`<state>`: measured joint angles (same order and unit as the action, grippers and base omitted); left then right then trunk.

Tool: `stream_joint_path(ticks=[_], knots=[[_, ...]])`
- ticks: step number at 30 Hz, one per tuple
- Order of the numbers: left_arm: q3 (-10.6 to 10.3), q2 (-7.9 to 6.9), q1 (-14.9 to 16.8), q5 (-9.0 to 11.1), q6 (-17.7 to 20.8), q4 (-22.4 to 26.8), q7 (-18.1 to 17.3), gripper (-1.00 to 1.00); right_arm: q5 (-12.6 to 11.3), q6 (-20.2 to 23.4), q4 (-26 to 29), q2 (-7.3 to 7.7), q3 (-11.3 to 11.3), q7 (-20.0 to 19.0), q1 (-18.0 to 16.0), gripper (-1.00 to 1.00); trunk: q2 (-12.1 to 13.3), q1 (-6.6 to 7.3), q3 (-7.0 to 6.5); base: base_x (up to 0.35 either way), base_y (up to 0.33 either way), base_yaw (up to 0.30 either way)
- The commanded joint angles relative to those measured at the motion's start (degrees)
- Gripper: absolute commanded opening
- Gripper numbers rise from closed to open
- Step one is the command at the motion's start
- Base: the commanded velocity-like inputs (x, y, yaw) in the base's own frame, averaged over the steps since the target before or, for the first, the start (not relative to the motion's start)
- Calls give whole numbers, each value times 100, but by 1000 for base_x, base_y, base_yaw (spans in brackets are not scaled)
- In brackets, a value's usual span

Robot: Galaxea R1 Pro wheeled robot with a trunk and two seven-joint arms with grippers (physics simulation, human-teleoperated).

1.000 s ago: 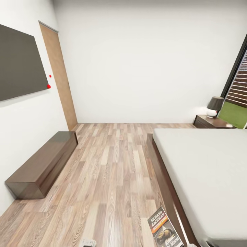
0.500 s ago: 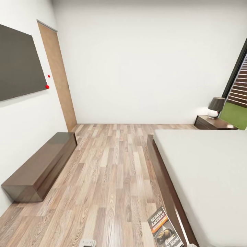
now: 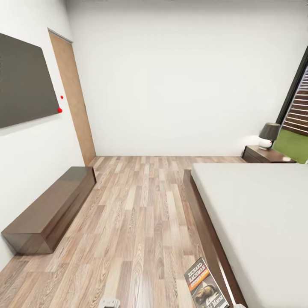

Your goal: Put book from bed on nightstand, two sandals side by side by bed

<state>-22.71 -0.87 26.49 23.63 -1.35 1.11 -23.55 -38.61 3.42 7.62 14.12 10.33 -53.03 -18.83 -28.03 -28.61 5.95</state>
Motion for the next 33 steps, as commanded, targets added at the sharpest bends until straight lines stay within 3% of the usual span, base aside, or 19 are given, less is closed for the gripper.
stream_joint_path(ticks=[1,28,33], knots=[[-49,-1,5,45,-14,-5,-18,100,-59,36,2,4,39,-14,-4,-100,-10,-3,2,0,0,0],[-49,-1,5,45,-14,-2,-18,100,-59,35,2,12,39,-15,-5,-100,-10,-3,-245,1,0,0],[-49,-1,5,45,-13,2,-18,100,-59,36,2,12,39,-15,-5,-100,-10,-3,-271,216,0,0]])
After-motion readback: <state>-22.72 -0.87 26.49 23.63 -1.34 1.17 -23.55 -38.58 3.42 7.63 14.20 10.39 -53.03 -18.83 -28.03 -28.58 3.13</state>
